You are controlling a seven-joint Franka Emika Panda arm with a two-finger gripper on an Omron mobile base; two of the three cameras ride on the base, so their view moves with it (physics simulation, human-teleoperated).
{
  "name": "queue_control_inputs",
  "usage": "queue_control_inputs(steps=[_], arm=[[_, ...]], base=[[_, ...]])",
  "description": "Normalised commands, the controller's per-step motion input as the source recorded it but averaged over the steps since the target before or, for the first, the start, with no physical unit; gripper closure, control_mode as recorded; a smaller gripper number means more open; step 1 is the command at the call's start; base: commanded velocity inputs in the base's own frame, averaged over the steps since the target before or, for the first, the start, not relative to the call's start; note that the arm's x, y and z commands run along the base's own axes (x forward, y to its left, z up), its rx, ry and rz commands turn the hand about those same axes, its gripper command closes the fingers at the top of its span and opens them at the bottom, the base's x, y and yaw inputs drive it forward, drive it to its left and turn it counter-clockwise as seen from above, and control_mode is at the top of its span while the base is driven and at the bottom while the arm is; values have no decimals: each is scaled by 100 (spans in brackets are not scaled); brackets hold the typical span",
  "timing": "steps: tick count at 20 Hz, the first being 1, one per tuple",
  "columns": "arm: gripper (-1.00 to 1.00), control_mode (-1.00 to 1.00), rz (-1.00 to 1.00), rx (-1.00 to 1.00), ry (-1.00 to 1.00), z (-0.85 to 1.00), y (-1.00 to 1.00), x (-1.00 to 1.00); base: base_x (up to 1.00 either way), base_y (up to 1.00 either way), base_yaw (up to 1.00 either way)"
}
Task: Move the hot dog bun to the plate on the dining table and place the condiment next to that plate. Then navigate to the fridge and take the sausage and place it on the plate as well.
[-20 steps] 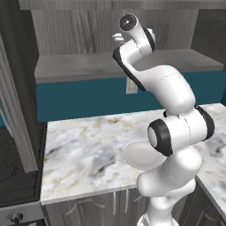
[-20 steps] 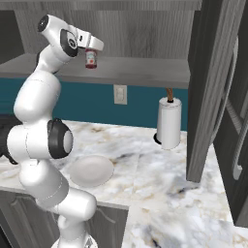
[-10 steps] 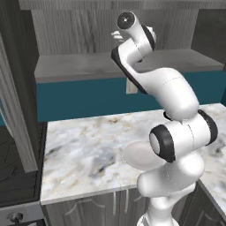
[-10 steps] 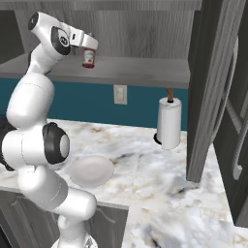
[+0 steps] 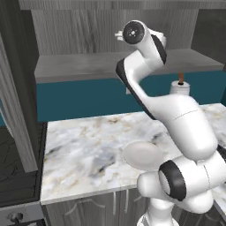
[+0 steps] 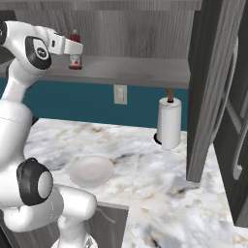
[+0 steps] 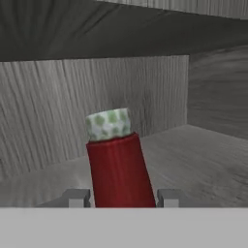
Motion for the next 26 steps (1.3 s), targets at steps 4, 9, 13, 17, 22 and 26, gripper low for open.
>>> queue_control_inputs(steps=[4, 9, 13, 17, 22, 26], arm=[[100, -100, 15, 1, -2, 86, 0, -100], [100, -100, 18, 0, 0, 51, 0, -100], [100, -100, 18, 0, 0, 1, 0, -100], [100, -100, 10, 0, 0, -33, 0, -100], [100, -100, 3, 0, 2, -62, 1, -98], [100, -100, 0, 0, 6, -74, -1, -63]], base=[[0, 0, 0], [0, 0, 0], [0, 0, 0], [0, 0, 0], [0, 0, 0], [0, 0, 0]])
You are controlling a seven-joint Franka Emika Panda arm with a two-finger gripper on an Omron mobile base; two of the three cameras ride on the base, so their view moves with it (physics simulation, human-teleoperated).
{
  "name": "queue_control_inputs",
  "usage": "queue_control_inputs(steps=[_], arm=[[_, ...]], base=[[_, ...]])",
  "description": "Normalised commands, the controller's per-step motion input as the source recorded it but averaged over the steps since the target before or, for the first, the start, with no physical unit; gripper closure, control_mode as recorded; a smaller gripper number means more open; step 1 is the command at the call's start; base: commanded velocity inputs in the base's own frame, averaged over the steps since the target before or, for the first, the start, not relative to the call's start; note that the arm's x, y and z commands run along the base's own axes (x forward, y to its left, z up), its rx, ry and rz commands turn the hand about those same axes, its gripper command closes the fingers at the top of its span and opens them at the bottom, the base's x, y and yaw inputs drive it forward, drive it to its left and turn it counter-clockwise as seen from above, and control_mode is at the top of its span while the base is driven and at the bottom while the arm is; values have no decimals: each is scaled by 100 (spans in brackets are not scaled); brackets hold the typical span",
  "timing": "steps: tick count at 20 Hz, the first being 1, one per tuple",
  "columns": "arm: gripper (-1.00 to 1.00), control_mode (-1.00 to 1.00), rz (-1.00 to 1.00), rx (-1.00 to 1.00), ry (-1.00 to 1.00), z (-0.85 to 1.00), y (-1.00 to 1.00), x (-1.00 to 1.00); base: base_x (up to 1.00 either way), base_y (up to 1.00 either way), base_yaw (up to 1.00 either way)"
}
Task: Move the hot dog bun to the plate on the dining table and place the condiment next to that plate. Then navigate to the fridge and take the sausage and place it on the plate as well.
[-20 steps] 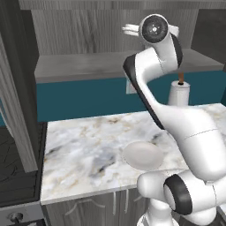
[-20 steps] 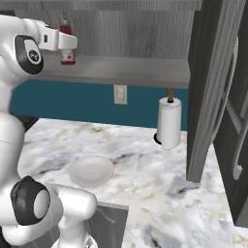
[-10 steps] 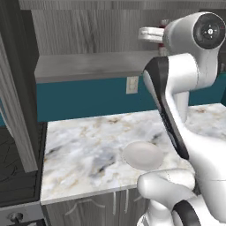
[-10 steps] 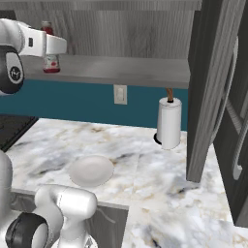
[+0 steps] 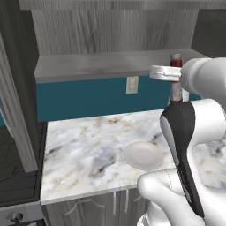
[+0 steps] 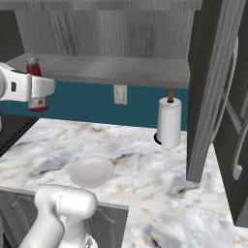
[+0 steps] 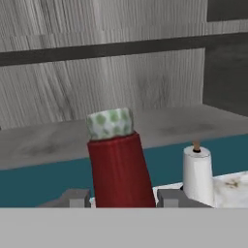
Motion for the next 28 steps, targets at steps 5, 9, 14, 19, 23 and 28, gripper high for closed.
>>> queue_control_inputs(steps=[5, 9, 14, 19, 23, 28], arm=[[100, -100, 0, 0, 2, -53, -3, -43], [100, 100, 0, 0, 0, -13, 0, -17], [100, 100, 0, 0, 0, 0, 0, 0], [100, 100, 0, 0, 0, 0, 0, 0], [100, 100, 0, 0, 0, 0, 0, 0], [100, 100, 0, 0, 0, 0, 0, 0]], base=[[0, 0, 0], [-74, 0, 2], [-100, 67, 8], [-97, 98, 37], [-78, 75, 55], [-71, 67, 58]])
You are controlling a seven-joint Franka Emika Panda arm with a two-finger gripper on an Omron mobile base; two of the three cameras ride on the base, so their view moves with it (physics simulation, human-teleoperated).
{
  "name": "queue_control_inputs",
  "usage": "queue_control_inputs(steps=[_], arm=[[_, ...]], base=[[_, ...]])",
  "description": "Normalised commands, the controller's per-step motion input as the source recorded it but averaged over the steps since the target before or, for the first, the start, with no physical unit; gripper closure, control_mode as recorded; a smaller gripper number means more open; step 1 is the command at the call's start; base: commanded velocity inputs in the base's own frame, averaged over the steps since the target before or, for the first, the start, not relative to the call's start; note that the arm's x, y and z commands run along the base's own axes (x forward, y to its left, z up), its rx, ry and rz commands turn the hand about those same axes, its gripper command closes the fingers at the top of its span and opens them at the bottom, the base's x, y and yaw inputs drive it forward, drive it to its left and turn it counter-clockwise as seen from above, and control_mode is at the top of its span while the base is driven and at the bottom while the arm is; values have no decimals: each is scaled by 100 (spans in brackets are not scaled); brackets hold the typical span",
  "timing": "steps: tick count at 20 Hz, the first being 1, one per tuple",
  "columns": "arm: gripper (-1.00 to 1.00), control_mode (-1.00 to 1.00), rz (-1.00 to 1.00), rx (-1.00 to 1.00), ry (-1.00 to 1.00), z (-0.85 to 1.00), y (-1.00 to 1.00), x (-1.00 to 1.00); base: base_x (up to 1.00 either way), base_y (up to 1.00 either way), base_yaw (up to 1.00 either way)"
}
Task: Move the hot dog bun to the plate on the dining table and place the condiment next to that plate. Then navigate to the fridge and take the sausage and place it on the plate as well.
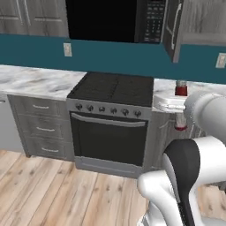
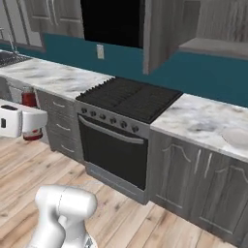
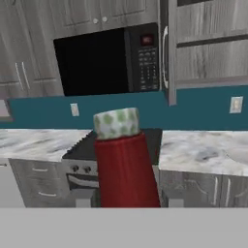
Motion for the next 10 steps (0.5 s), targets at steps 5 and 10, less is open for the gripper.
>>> queue_control_inputs(steps=[5, 10], arm=[[100, 100, 0, 0, 0, 0, 0, 0], [100, 100, 0, 0, 0, 0, 0, 0]], base=[[-66, 85, 55], [-58, 100, 47]])
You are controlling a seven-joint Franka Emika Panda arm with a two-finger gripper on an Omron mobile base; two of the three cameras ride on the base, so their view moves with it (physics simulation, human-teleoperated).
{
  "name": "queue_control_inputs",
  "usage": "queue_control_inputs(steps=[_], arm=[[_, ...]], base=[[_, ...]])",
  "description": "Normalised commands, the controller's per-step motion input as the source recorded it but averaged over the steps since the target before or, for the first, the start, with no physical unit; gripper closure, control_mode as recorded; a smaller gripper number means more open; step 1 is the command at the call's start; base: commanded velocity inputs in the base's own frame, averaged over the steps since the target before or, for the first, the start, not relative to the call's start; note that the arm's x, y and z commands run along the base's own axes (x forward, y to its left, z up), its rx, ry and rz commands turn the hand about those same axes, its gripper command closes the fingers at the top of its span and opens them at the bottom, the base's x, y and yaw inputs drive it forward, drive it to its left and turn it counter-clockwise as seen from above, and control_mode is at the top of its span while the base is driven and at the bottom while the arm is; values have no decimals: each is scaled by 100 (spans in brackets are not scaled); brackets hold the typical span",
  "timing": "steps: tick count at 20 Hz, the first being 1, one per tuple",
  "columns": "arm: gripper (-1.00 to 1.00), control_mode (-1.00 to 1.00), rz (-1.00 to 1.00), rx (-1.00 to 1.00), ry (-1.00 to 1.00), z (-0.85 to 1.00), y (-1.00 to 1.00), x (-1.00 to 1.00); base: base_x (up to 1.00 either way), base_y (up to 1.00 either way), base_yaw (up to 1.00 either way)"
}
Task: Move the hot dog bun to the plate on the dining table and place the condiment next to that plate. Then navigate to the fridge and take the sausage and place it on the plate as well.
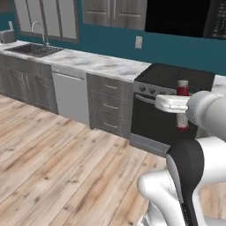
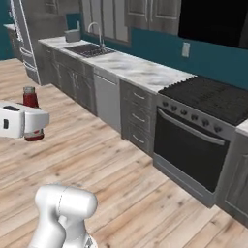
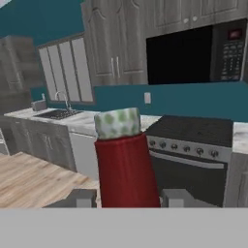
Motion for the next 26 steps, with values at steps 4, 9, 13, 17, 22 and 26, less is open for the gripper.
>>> queue_control_inputs(steps=[4, 9, 13, 17, 22, 26], arm=[[100, 100, 0, 0, 0, 0, 0, 0], [100, 100, 0, 0, 0, 0, 0, 0], [100, 100, 0, 0, 0, 0, 0, 0], [100, 100, 0, 0, 0, 0, 0, 0], [100, 100, 0, 0, 0, 0, 0, 0], [100, 100, 0, 0, 0, 0, 0, 0]], base=[[-56, 100, 44], [-61, 100, 43], [-58, 100, 42], [-48, 100, 39], [-23, 100, 32], [-8, 100, 29]])
